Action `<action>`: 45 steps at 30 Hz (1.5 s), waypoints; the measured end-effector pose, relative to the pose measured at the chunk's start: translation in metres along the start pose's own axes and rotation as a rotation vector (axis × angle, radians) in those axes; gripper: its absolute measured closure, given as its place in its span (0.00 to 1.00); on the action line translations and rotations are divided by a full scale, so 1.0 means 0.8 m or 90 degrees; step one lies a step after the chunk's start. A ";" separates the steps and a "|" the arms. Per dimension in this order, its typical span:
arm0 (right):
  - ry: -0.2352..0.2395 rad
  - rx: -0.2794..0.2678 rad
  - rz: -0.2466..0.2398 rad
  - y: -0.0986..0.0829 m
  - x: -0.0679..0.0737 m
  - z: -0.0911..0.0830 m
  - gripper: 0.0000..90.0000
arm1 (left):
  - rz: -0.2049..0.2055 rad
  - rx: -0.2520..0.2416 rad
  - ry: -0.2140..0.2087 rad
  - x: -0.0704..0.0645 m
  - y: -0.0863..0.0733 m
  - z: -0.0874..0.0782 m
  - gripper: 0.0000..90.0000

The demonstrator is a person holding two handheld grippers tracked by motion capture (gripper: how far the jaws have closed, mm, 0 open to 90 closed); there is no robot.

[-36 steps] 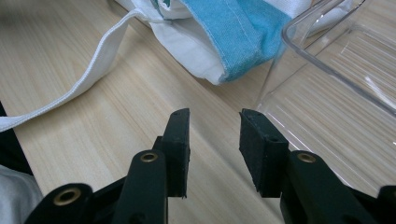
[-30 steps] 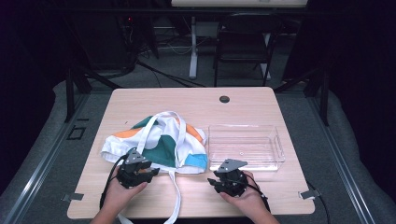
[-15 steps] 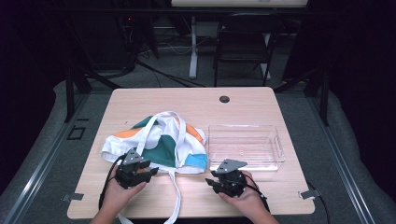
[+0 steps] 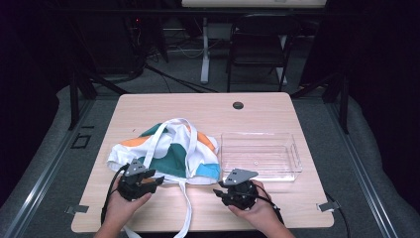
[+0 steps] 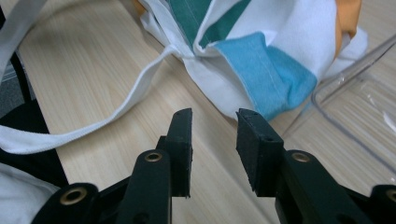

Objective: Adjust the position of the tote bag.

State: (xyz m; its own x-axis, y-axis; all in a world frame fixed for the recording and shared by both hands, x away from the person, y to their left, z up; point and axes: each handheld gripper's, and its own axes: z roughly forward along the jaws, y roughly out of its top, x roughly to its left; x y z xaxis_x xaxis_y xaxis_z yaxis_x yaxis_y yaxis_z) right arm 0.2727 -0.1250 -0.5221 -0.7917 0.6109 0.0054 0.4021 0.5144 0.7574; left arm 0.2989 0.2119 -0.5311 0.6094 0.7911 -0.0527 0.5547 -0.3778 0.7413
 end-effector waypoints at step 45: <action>-0.014 0.125 -0.090 0.098 0.010 0.132 0.64 | -0.012 0.004 0.003 0.014 -0.008 -0.002 0.57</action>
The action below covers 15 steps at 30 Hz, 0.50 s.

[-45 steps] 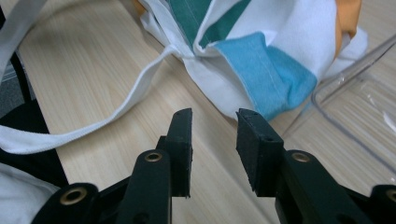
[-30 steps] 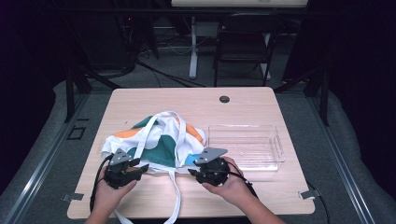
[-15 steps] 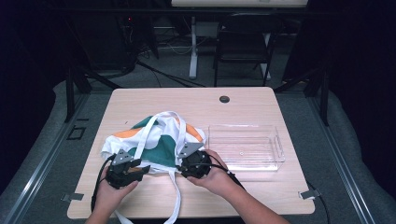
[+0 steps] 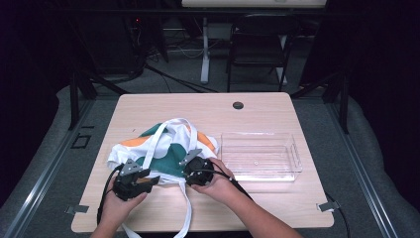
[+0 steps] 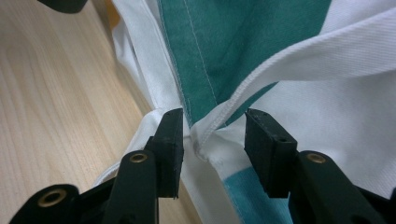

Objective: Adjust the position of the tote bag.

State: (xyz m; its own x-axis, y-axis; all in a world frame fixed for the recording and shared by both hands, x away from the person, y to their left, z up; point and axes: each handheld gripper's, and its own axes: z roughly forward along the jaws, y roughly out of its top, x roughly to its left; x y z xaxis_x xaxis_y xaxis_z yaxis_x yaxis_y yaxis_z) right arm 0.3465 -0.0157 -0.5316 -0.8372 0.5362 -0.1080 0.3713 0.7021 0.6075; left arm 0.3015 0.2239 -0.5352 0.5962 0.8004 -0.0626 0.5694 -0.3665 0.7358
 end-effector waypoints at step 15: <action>0.042 0.014 0.009 0.003 -0.004 0.005 0.90 | 0.007 0.004 0.003 -0.002 0.000 0.002 0.57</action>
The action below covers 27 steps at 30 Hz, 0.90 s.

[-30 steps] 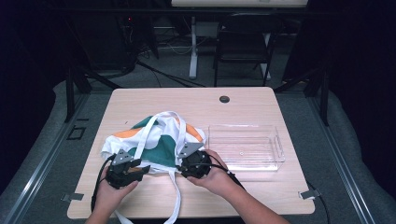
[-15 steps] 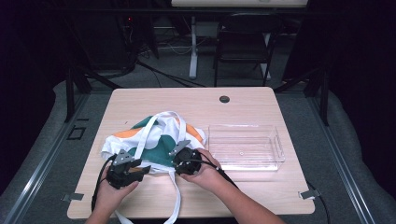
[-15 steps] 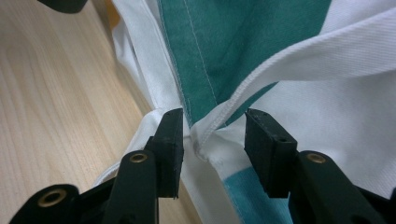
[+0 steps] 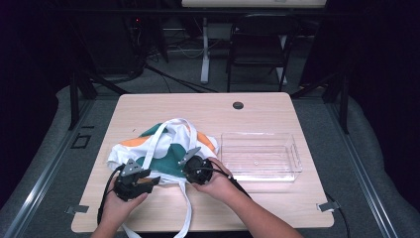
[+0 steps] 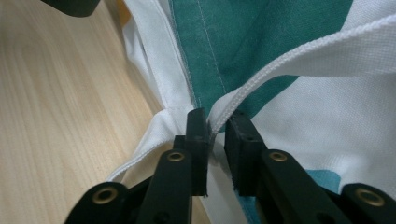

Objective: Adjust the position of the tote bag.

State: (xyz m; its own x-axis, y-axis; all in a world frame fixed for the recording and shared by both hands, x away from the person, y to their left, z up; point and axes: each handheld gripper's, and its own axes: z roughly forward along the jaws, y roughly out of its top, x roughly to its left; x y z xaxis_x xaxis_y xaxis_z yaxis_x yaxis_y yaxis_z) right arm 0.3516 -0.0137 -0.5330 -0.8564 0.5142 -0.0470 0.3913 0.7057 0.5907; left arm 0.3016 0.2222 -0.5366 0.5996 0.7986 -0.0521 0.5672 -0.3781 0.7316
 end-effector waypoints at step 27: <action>0.008 -0.111 0.004 0.013 0.000 -0.055 0.97 | -0.010 -0.029 0.033 0.007 0.000 -0.006 0.53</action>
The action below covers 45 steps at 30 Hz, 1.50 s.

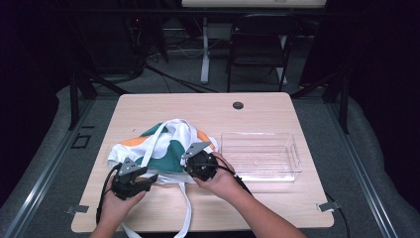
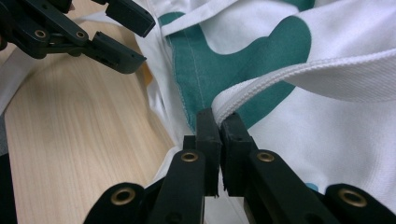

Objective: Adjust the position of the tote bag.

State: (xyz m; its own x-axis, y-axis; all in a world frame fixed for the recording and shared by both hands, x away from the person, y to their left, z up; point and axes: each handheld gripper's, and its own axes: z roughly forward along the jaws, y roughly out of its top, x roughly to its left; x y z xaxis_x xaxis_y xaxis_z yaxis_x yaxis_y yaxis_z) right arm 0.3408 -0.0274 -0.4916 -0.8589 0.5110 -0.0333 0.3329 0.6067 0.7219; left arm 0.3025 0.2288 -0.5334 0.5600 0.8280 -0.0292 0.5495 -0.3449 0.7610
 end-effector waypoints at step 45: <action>-0.009 -0.057 0.011 0.008 -0.008 -0.028 0.97 | 0.114 0.021 0.153 0.014 0.000 0.033 0.64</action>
State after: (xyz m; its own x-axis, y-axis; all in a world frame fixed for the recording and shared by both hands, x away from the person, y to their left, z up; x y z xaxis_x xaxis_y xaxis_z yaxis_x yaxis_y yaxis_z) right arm 0.3400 -0.0402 -0.4712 -0.8477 0.5297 -0.0294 0.3111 0.5413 0.7812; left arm 0.3249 0.2265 -0.5505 0.4895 0.8320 0.2612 0.4767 -0.5061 0.7187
